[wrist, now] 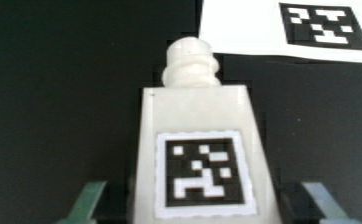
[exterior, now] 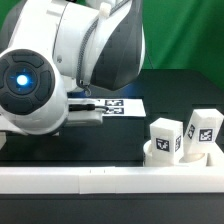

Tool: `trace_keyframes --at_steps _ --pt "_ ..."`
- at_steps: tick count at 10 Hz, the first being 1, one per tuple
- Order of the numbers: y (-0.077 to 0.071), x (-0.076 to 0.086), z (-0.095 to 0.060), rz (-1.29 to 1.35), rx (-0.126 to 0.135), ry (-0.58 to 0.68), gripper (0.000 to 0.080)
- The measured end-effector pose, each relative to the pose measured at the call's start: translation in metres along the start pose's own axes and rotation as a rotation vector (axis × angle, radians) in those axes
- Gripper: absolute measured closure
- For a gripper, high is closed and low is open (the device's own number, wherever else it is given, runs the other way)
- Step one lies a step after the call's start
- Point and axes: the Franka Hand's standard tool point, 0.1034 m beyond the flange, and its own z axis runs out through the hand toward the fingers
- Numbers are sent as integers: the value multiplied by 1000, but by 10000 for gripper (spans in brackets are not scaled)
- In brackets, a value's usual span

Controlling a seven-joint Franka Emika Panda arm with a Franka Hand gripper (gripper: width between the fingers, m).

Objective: Assemble stool

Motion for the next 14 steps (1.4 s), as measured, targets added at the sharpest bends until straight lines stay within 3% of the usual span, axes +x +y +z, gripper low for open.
trace_keyframes --at_steps 3,4,6,7,9,10,11,13,14 --pt "-1 -2 -2 0 -1 -3 465" --pt "-6 -13 -17 -5 0 -8 465" --pt "-14 -51 -51 -4 46 -3 463" --pt "-15 -61 -64 -6 37 24 463" --pt "-13 -52 -60 -7 34 49 463" --pt "-17 -47 -71 0 26 162 463" --pt "-43 -55 -76 61 53 248 463" --pt "-92 -66 -92 122 74 346 463" --pt "-111 -68 -108 162 83 403 463"
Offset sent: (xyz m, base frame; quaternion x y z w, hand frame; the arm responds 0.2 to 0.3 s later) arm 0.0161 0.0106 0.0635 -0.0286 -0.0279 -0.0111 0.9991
